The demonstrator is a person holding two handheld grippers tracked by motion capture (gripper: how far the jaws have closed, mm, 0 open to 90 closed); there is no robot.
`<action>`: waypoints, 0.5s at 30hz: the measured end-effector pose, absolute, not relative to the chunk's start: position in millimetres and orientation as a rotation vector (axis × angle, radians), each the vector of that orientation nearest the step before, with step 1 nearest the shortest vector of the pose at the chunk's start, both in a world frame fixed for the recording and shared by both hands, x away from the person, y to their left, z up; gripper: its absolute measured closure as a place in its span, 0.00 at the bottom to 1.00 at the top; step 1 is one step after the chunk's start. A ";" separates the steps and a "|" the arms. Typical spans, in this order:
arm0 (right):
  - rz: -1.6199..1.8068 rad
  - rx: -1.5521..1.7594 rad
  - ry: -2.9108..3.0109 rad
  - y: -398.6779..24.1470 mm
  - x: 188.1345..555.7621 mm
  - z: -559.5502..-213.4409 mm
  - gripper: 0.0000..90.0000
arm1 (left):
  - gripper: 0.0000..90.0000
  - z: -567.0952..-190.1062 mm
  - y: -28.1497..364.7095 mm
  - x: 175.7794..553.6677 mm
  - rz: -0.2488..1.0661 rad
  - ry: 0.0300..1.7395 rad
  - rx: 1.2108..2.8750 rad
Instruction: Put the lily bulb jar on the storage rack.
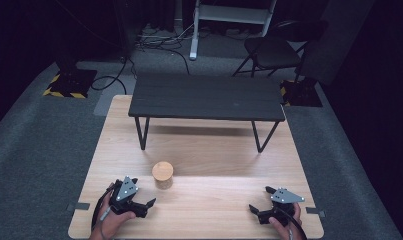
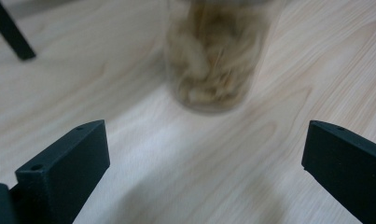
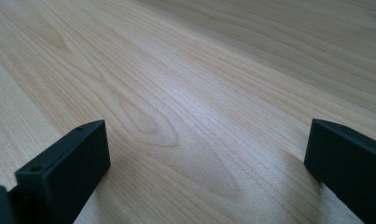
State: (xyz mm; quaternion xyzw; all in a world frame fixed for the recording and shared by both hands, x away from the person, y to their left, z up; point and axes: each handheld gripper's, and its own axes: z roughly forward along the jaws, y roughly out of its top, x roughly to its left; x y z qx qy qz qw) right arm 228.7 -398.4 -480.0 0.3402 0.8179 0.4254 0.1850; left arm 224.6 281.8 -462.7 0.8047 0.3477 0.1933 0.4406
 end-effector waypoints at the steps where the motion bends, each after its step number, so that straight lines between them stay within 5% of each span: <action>1: 1.199 0.959 2.305 -398.4 228.7 -480.0 0.00 | 0.01 -461.1 281.1 225.9 0.480 0.857 1.993; 15: 1.198 0.961 2.303 -398.1 228.0 -480.0 0.00 | 0.01 -417.2 257.4 273.7 0.456 0.788 2.053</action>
